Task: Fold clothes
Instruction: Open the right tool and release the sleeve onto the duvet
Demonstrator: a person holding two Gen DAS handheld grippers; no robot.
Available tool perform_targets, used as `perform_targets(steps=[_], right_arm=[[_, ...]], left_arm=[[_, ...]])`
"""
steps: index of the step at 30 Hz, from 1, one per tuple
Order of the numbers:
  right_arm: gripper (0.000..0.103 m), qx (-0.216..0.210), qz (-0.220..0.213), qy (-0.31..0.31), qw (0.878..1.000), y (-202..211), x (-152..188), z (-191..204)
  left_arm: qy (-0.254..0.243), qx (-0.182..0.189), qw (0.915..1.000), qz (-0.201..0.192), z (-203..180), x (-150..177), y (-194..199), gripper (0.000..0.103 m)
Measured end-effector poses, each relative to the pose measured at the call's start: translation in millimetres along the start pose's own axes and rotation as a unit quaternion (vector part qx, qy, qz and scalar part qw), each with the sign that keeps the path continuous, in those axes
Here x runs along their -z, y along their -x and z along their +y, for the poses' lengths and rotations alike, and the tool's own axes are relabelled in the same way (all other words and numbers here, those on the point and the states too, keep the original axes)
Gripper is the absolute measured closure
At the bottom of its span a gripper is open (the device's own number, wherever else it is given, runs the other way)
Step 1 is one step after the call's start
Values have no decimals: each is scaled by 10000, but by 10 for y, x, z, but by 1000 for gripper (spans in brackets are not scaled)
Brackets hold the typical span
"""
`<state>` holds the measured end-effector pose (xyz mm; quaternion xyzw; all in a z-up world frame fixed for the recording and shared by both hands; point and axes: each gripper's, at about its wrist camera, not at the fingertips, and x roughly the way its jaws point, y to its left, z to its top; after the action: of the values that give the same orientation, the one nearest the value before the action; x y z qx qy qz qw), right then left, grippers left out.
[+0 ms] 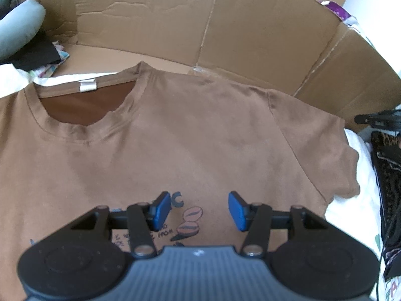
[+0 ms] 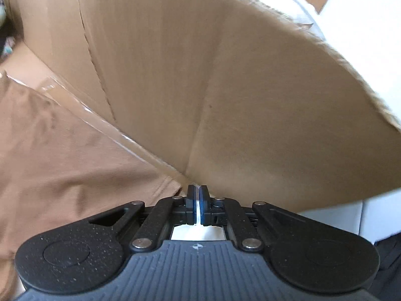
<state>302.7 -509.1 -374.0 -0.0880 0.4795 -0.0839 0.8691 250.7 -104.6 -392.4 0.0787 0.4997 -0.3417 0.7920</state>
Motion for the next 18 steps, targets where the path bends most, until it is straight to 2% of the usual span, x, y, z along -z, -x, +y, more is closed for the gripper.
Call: perform_targets(steps=[1, 4, 8, 12, 15, 18], right_arm=[[97, -69, -51, -122, 9999, 63, 26, -18], [73, -322, -249, -596, 9974, 260, 127, -51], [67, -597, -385, -1200, 9902, 426, 283, -45], [62, -671, -477, -1887, 9786, 489, 417, 6], [60, -707, -468, -1977, 9766, 437, 498, 103], [60, -743, -459, -2067, 9745, 386, 579, 201]], left_arm=[[-24, 15, 10000, 1, -17, -3, -3, 49], [-167, 48, 9998, 6, -85, -24, -1, 49], [-348, 100, 9993, -6, -177, -105, 15, 49], [-647, 243, 9976, -10, -317, -161, -9, 49], [-916, 253, 9955, 62, -436, -162, -76, 49], [-972, 315, 9948, 53, -515, -178, -129, 49]])
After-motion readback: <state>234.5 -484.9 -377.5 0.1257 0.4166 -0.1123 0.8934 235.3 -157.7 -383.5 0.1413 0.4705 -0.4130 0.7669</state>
